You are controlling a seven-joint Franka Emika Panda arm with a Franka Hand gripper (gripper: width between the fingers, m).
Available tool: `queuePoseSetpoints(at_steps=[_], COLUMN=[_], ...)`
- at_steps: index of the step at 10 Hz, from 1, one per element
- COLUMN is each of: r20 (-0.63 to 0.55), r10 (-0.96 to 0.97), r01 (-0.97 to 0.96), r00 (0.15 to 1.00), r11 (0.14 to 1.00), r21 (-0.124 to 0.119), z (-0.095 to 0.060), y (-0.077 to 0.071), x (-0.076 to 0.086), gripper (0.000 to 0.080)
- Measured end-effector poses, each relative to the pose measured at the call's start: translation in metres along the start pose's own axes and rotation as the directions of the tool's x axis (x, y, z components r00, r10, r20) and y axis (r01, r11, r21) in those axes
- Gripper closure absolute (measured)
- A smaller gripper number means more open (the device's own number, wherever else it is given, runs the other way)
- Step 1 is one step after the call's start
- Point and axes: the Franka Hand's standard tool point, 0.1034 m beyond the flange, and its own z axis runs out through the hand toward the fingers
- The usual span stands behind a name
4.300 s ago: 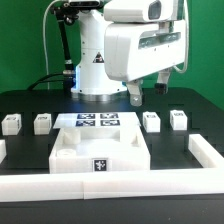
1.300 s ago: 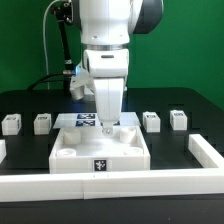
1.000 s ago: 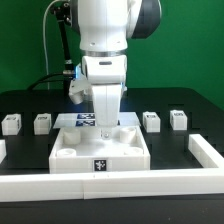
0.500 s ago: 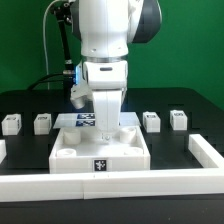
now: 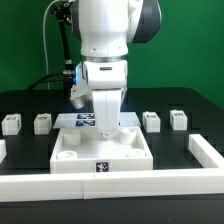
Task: Assemble square table
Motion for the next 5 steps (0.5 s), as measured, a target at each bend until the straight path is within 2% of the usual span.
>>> queuePoseSetpoints(at_steps=[5], r20=[0.0], r10=[0.0], r01=[0.0], r00=[1.0], r11=[1.0], r21=[-0.003], z=[-0.0005], y=[0.001], x=[0.0013], gripper=[0.0739])
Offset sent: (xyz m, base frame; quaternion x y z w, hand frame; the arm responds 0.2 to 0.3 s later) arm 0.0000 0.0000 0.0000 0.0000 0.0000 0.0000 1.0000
